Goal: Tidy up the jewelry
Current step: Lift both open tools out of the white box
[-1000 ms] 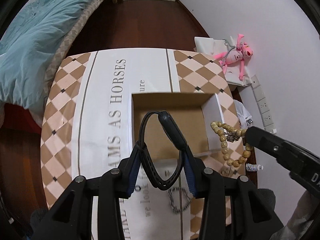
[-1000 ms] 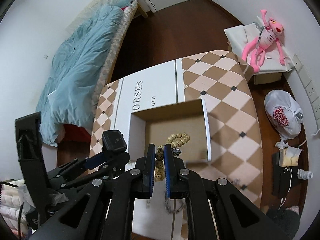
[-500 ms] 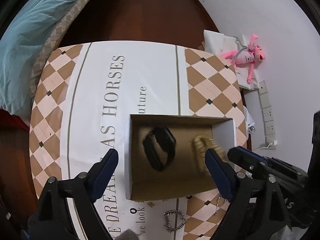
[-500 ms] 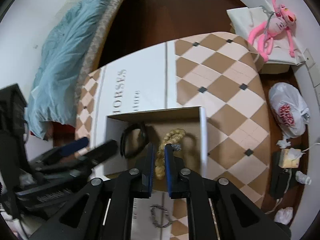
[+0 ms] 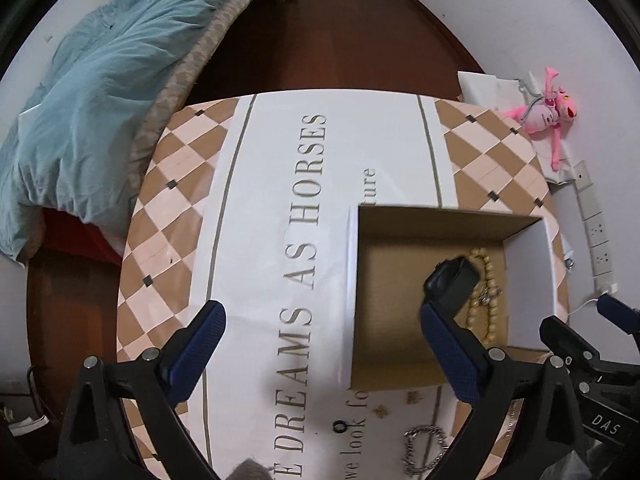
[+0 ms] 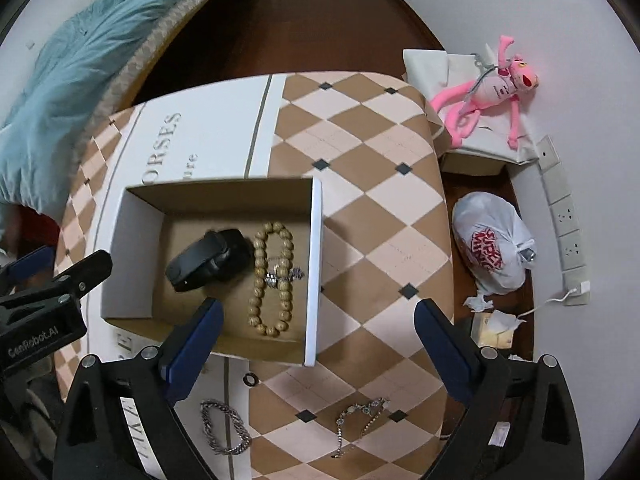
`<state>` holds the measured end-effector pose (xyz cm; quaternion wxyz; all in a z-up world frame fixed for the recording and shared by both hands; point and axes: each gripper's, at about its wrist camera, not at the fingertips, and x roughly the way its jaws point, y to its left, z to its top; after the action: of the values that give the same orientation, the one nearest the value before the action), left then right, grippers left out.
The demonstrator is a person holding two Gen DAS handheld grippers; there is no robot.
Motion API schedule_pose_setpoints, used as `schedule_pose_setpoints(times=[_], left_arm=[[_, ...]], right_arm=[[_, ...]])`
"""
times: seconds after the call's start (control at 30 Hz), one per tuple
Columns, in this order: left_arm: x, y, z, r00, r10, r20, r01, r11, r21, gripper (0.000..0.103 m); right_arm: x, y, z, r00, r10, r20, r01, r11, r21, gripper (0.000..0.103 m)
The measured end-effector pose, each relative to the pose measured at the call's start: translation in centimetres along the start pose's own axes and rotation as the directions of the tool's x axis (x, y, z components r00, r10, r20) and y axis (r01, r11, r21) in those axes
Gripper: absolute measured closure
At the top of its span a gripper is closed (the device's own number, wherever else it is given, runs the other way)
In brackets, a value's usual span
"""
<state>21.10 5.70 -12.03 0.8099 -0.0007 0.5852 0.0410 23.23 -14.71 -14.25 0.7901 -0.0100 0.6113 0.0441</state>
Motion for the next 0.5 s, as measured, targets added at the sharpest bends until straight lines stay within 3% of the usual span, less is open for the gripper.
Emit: schedule_pose_setpoints(times=[0.27,0.5], left_arm=[[-1.0,-0.4,-1.5,0.998,0.047,0.035,-0.048,0.998,0.027,0.003],[-3.9,-0.4,-2.4,0.993,0.048,0.103,-0.053,0.998,0.043,0.003]], right_arm=[[-0.4,0.9,-1.4,1.0,-0.015,0.02,0.015,1.0,-0.006,0.005],[-3.2,1.2,-2.7,0.997,-0.02,0.077,0.021,1.0,-0.004,0.005]])
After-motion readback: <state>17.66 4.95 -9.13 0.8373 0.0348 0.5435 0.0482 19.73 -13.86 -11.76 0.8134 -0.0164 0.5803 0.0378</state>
